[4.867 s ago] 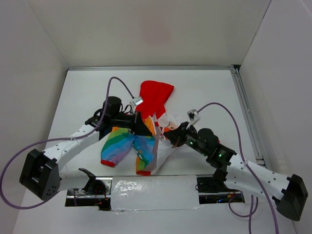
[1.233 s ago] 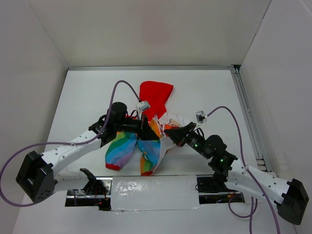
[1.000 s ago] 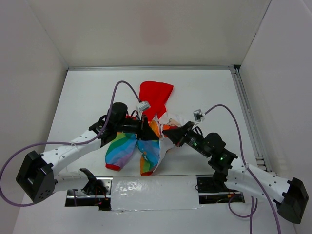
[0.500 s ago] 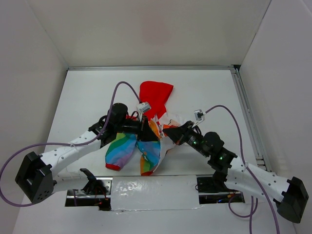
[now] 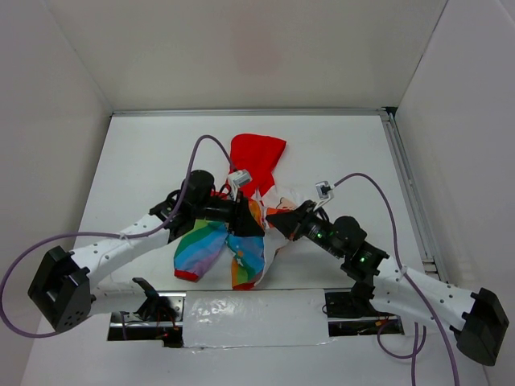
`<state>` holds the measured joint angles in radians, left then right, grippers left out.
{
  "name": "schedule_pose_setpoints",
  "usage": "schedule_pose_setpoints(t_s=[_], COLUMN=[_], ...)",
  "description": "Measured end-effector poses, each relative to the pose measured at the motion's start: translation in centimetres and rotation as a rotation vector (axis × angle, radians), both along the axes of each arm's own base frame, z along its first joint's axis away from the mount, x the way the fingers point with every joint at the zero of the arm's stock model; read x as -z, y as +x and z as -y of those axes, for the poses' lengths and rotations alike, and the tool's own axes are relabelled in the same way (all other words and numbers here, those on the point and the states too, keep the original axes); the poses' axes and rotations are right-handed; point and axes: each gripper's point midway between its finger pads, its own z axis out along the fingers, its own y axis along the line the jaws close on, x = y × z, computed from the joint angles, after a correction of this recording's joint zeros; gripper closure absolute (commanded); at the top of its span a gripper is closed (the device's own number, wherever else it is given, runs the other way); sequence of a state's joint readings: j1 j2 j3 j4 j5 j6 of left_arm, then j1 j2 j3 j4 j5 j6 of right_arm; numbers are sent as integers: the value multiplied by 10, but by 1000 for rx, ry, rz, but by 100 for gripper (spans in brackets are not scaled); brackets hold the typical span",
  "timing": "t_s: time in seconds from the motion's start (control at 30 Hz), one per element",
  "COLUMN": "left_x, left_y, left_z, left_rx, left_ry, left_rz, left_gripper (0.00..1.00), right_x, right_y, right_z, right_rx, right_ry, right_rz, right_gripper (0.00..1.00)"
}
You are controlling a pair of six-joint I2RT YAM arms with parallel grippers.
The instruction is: Zip up the jacket
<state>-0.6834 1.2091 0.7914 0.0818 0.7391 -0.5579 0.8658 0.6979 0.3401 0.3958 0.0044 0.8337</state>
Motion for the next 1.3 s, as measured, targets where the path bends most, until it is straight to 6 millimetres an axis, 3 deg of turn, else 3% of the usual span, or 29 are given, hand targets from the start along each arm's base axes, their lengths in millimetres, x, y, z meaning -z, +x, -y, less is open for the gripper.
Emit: schedule_pose_setpoints(t_s=[0.1,0.13,0.23,0.37,0.43,0.83,1.07,1.3], left_x=[2,2,2,0,-1,-8,6,10], left_y=[1,2,3,4,3,0,1,4], left_z=[1,1,1,2,2,6,16,22], left_rx=[-4,-7,-16,-17,-13,18,38,23], left_ry=[4,6,8,3,1,-36,-21,-21], left_rz=[-6,-9,-17,-16,-15,5,-17,-24], left_gripper=[64,73,86,89,100,100,100,100], right_x=[1,0,-1,-2,-2,-7,3,0], right_y=[-2,-2,-3,-3,-3,3,7,6], right_z=[-2,-2,-3,-2,-2,0,3,8], right_rx=[-14,-17,-22,-19,-20,18,49,63], right_ry=[-2,-1,2,5,6,86,134,154], right_rz=[-1,0,3,6,8,3,-54,-58], right_gripper=[100,100,100,100,100,100,100,100])
